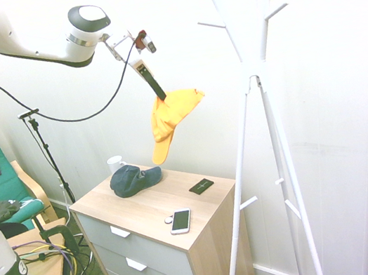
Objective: Hang the cap
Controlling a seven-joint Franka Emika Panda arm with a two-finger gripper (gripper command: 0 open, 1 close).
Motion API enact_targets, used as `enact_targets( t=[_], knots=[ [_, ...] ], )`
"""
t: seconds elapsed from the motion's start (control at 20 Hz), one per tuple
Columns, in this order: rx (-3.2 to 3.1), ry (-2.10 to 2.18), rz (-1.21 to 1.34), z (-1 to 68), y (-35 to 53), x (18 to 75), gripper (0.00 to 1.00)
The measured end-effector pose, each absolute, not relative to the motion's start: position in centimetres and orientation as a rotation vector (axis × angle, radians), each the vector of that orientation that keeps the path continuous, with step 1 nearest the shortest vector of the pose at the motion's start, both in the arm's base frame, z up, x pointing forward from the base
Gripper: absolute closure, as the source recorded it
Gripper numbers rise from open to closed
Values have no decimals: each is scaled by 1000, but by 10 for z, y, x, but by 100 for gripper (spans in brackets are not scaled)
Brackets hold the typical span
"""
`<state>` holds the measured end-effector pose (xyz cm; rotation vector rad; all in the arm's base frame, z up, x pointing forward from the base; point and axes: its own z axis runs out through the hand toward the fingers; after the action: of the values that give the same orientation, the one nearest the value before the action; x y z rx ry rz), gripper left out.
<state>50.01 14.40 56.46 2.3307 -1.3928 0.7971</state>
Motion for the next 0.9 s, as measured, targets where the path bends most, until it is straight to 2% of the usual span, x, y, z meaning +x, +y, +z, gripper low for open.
enact_targets(
  t=[0.35, 0.9],
  knots=[
    [2213, -1321, 927, 616, 112, 479, 100],
    [2085, -1211, 1066, 668, 126, 475, 100]
  ],
)
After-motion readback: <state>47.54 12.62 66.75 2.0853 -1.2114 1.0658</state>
